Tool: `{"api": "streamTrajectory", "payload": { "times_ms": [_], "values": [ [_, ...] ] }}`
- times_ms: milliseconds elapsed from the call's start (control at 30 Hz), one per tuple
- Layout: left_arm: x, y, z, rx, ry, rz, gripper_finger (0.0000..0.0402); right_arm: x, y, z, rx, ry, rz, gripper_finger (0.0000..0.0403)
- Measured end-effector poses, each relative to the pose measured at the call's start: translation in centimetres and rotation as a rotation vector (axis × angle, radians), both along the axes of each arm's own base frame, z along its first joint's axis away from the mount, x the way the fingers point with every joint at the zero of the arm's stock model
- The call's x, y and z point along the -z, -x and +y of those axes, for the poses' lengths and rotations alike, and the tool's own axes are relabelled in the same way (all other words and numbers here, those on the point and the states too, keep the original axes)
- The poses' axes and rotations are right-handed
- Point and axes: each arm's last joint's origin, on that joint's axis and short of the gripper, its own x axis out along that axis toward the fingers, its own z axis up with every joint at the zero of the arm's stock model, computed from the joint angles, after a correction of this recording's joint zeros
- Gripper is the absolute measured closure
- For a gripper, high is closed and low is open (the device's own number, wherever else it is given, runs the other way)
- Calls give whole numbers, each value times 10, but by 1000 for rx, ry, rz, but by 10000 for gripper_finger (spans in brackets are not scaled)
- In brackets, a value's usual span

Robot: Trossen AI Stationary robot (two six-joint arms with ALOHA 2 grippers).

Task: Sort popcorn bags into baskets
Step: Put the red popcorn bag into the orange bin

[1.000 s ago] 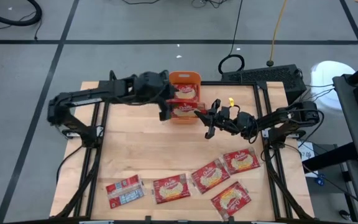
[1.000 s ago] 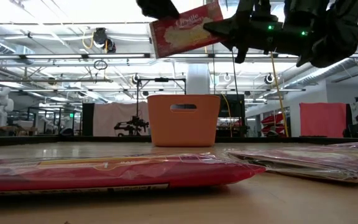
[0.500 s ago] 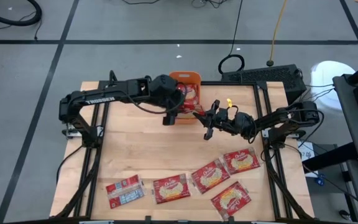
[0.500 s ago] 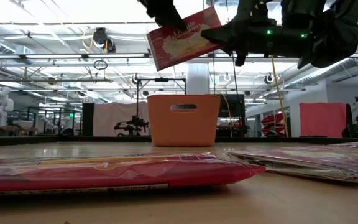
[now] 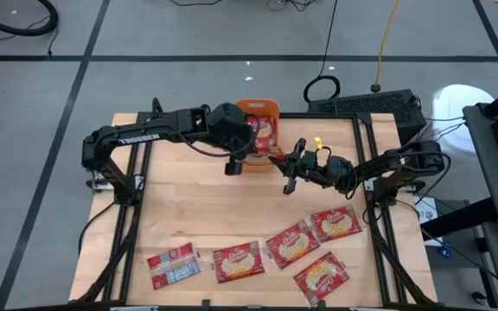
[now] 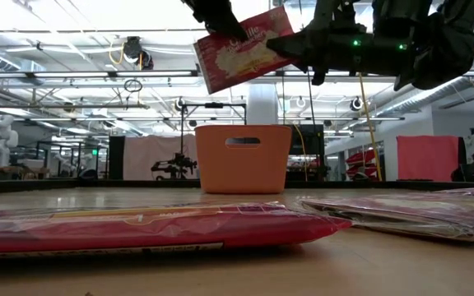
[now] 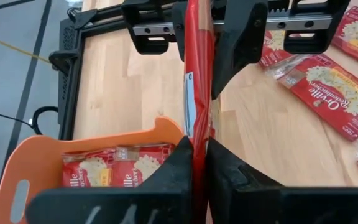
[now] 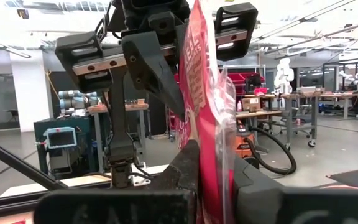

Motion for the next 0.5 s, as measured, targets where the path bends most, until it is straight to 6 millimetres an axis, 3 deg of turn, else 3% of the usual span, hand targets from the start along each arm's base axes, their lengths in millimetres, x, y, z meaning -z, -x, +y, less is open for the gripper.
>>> {"api": "streamTrajectory", "payload": {
  "times_ms": [167,500],
  "values": [
    [0,0,2,-14,12,-2,371,0,0,0,9,-13,-3,380],
    [2,3,8,-15,-5,22,383,0,4,-1,10,-70,3,261]
  ]
}}
